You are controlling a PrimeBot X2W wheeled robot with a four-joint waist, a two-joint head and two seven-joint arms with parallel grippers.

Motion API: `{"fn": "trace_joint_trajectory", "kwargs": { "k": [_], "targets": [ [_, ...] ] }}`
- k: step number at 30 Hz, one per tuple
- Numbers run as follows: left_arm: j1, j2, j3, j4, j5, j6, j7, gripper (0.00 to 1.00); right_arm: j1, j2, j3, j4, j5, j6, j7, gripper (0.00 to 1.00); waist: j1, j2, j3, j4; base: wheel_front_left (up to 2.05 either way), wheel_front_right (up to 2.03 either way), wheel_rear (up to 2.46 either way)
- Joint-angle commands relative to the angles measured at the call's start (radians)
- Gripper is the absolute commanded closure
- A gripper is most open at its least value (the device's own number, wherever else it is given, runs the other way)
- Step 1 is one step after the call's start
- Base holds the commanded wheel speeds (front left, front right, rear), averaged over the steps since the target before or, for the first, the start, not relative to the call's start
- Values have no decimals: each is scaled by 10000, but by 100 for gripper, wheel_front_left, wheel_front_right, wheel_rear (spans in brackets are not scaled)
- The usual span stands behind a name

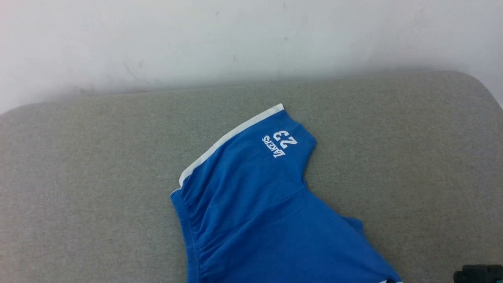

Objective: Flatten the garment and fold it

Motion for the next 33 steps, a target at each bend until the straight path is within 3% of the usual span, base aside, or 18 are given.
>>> {"fn": "trace_joint_trajectory", "kwargs": {
  "k": [1, 7, 12, 18, 25, 33],
  "targets": [
    [3, -54, 77, -79, -18, 50, -133, 100, -31, 60, -37, -118, 23, -7, -48, 100, 2, -1, -84, 62, 0, 0, 0],
    [-715, -415, 90, -45, 180, 298, -436, 100, -1001, -194, -8, -161, -391, -7, -309, 100, 2, -1, 59, 180, 0, 0, 0],
    [-1750, -740, 331, -53, 470, 812, -687, 100, -2660, -649, -88, 11, -969, -7, -487, 100, 2, -1, 742, 433, 0, 0, 0],
    [-2879, -831, 262, -194, 660, 1051, -491, 100, -4850, -1283, 239, 456, -1413, -7, -350, 100, 2, -1, 1697, 845, 0, 0, 0],
    [-4245, -1019, 256, -181, 877, 1322, -476, 100, -7687, -2275, 1190, 1319, -1698, -7, -53, 100, 2, -1, 2705, 1319, 0, 0, 0],
    [-5853, -1315, 291, 378, 863, 1579, -644, 100, -10813, -2924, 2656, 3076, -1772, -7, 158, 100, 2, -1, 3724, 1833, 0, 0, 0]
  ]
}}
